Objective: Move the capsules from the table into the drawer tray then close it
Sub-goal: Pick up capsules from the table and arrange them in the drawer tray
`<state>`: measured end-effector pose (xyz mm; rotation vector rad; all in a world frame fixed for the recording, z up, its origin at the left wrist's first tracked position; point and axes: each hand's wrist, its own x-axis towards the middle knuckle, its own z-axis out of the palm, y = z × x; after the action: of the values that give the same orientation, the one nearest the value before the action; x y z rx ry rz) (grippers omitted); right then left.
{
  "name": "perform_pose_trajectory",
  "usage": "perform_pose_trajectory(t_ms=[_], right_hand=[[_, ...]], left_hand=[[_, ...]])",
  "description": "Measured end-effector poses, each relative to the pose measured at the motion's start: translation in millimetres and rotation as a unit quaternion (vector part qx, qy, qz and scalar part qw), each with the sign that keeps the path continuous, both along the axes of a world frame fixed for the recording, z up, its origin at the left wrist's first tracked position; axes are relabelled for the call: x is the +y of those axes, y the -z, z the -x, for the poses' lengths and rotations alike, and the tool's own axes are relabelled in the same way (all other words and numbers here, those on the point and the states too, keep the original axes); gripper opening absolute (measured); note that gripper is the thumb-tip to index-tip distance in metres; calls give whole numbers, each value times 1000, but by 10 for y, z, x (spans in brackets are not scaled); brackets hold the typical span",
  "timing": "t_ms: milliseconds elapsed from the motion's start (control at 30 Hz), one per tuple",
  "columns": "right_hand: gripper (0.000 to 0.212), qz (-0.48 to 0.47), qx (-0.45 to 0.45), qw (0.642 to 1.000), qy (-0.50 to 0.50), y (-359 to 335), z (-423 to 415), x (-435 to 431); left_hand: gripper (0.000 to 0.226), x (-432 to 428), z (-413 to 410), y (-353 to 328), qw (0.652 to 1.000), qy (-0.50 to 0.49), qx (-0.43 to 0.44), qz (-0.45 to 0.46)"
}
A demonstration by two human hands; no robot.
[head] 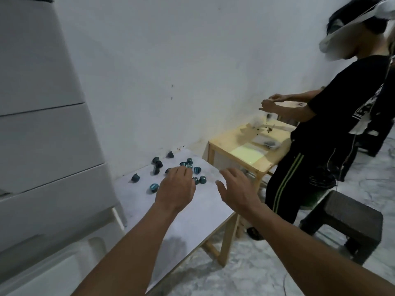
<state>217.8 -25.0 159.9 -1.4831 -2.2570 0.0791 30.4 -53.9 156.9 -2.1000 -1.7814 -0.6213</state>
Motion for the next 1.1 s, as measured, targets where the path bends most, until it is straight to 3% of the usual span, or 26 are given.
perform_pose_trajectory(t_ms=[233,567,700,733,833,1100], right_hand=[[41,51,-11,998,-26,148,-315,861],[36,127,-13,991,-50,671,-49,1726],[37,191,-21,980,-46,897,195,2031],[37,211,-25,976,-46,944,245,2079],[36,254,-43,964,-59,1042,387,2232],[32,314,-52,944,-85,1330,694,2579]], left_hand=[[12,672,-377,107,998,-35,-9,54],[10,1565,-162,644,982,-63,-11,180],[9,1960,-33,953,972,-37,-6,230],[20,2025,-29,1005,968,-27,11,251],[20,2192,23,1013,972,-12,41,231],[21,2521,149,1600,946,-16,-64,318]])
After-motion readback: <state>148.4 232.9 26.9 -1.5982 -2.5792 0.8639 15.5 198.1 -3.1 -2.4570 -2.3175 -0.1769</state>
